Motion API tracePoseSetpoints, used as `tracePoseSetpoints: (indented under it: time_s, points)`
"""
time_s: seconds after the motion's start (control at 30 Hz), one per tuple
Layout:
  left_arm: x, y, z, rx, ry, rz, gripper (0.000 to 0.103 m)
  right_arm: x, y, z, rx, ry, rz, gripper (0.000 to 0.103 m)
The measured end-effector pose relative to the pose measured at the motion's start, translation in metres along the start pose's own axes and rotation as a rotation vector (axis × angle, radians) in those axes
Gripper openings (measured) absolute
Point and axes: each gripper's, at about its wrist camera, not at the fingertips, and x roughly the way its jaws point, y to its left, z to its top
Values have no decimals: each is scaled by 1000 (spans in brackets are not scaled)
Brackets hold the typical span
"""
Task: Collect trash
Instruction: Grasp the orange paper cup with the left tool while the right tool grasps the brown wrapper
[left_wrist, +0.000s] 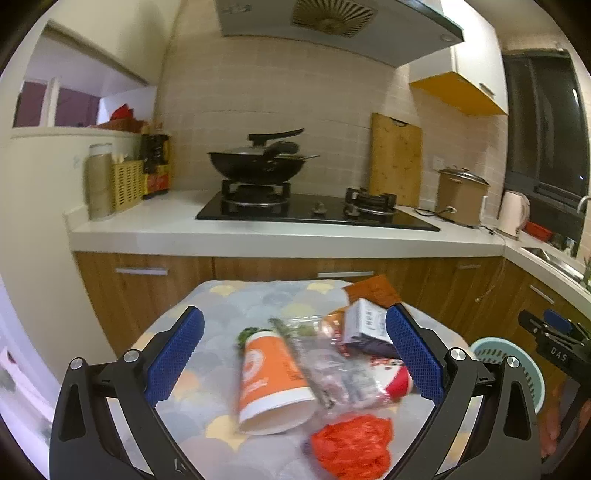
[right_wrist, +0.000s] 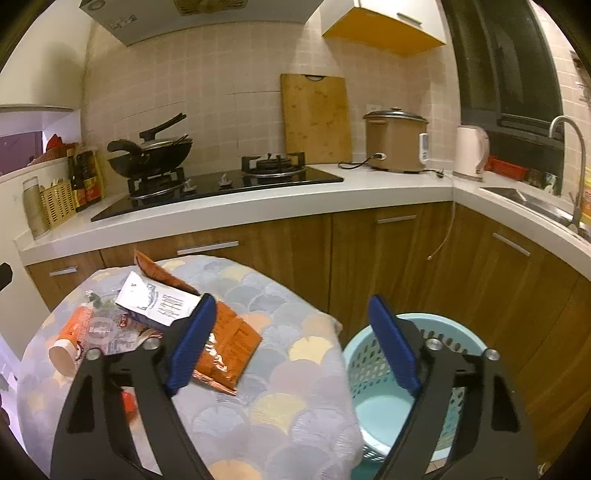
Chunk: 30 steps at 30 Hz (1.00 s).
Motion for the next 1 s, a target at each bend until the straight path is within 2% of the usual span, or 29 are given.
tracePoseSetpoints:
  time_s: [0.07,0.13,0.23,0.3,0.4,0.57,0.63,0.77,0.8,0.9,1.0]
  points:
    - [5,9,-1,-12,13,14,96,2,5,0,-11,-1,8,70]
    - [10,19,-6,-32,31,15,96,8,11,-1,-35,11,13,55]
    - [29,40,-17,-98,108,11,95,19,20,-6,-58,40,28,40]
    - [42,52,-24,-141,157,-1,94,26,25,-12,-71,55,36,38]
    - [62,61,-35,-172,223,-19,91,40,32,-22,-82,86,57,38]
    - [89,57,-52,-169,300,-42,87,59,38,-37,-82,128,85,38]
    - [100,56,-58,-187,340,-72,82,65,39,-41,-79,146,99,38]
    - [113,60,-68,-235,382,-111,79,72,40,-45,-79,173,117,39]
    - [115,61,-70,-246,391,-122,75,73,40,-45,-80,176,121,42]
    - [117,61,-73,-250,388,-127,74,74,38,-41,-84,178,139,61]
    - [117,59,-74,-240,384,-122,73,76,38,-38,-110,191,139,67]
